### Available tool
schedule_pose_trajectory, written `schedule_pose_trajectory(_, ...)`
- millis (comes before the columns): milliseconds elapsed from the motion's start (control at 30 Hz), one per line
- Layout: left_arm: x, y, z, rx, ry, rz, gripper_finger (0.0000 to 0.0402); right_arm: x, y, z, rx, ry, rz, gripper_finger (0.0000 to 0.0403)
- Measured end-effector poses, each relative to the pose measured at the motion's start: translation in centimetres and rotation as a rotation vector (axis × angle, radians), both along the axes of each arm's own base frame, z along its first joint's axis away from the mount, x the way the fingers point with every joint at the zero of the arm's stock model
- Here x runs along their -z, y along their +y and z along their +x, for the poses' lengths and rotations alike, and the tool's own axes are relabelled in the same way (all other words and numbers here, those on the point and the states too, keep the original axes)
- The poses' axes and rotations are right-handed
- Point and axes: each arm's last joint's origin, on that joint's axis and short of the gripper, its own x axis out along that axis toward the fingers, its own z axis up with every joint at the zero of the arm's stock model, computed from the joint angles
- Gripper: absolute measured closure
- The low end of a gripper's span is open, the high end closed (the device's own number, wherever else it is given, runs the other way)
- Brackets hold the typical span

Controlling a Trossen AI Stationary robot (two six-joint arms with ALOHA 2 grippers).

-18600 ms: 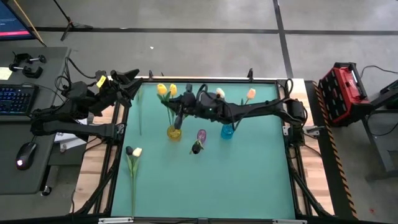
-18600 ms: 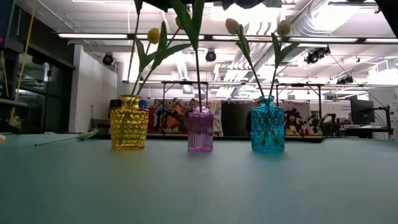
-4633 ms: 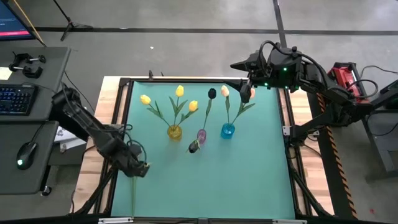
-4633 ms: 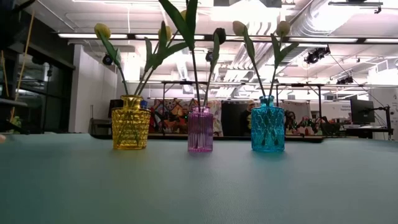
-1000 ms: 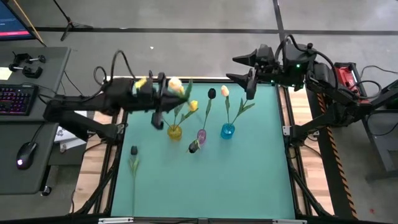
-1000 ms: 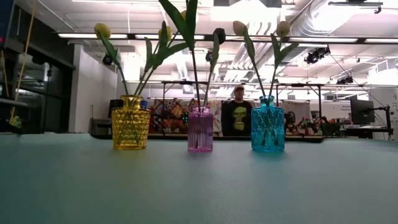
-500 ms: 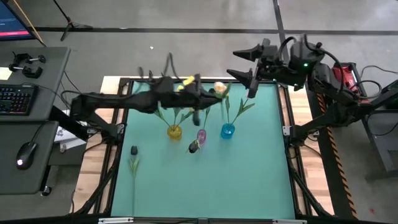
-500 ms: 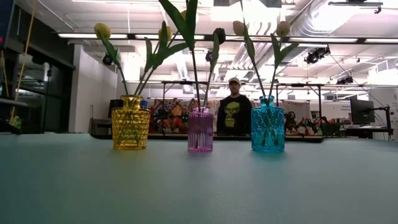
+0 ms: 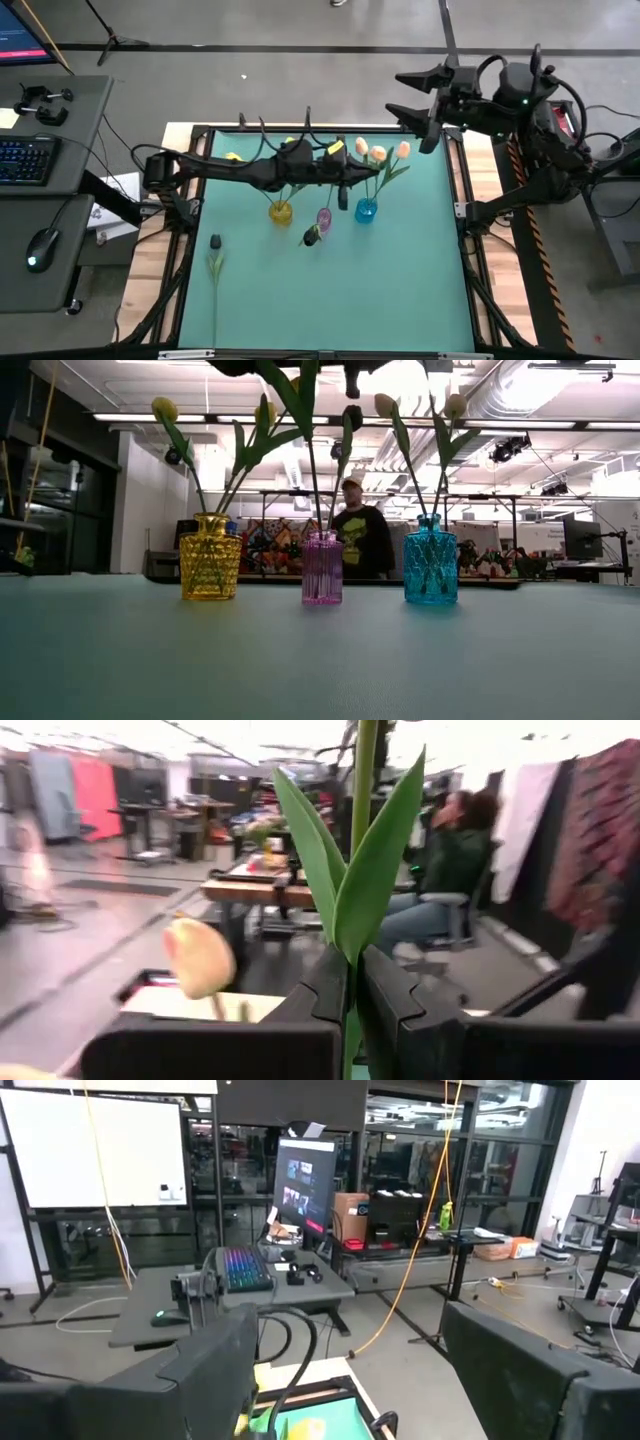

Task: Sort flowers into vase by color
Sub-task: Put the light orange tulip into the blue flower vase

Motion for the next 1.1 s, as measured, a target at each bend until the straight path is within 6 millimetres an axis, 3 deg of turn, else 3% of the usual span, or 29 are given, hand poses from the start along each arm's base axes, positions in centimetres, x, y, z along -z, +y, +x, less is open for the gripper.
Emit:
schedule_pose_trajectory(700, 1.6, 0.2, 0.3, -0.087, 0.127, 0.03, 0.0401, 0.2, 0.0, 0.1, 0.0, 0.024, -0.008, 0.0096)
schedule_pose_trajectory(1100, 2.7, 0.3, 0.9, -0.083, 0.136, -0.064, 0.0401, 0.2, 0.0, 0.1, 0.001, 0.026, -0.008, 0.0096)
